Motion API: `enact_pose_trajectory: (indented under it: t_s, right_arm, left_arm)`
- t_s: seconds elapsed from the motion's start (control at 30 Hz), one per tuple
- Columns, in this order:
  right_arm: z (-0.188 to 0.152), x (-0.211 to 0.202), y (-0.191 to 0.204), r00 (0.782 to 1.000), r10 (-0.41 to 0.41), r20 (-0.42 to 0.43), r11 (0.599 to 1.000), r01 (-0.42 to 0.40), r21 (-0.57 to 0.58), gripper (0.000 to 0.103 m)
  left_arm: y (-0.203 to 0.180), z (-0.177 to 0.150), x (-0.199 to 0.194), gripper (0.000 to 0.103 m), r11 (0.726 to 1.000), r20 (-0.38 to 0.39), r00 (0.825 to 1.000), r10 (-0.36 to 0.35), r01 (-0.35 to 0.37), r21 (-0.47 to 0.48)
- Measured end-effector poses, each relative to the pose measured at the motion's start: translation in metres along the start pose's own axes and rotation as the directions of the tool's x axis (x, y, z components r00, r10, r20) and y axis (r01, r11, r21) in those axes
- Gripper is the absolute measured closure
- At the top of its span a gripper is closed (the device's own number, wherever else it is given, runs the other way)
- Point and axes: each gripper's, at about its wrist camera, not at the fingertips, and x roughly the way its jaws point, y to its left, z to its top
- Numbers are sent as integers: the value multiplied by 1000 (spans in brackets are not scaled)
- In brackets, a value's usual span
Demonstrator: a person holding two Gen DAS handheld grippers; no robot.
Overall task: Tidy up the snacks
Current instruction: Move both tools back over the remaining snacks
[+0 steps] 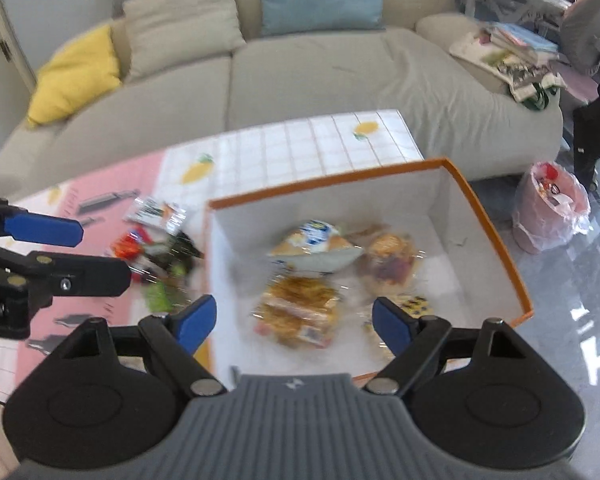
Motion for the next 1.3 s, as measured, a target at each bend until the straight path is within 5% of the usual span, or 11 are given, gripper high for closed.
enact_pose_trajectory:
  t_s: [0.1, 0.2, 0.33, 0.57, 0.8, 0.93, 1.3]
  right_arm:
    - [-18, -14, 23, 996, 13, 86, 1000, -14, 9, 20]
    - [-36, -21, 39, 989, 63, 137, 997, -68, 36, 23]
    - [-57, -21, 69, 977, 96, 193, 995, -101, 19, 35]
    - [-95, -9, 120, 962, 116, 248, 991, -95, -94, 46]
    - [-127, 32, 145, 988, 109, 111, 987, -94, -134, 69]
    - [-139, 64, 153, 995, 94, 8, 986, -92, -138, 80]
    - [-150, 125, 159, 979, 112, -170, 987, -130, -98, 80]
  left_arm:
    - [16, -23, -20, 15, 999, 39, 999, 30, -28, -42]
    - [33, -47, -32, 15, 995, 68, 998, -11, 17, -96]
    - [53, -85, -40, 16, 987, 108, 994, 11, 6, -161]
    - [81, -145, -25, 16, 987, 74, 997, 23, -11, -163]
    - [97, -178, 11, 17, 995, -21, 1000, 21, -23, -102]
    - [112, -192, 37, 23, 986, -102, 994, 34, -50, -158]
    - [127, -194, 76, 23, 991, -152, 987, 42, -61, -121]
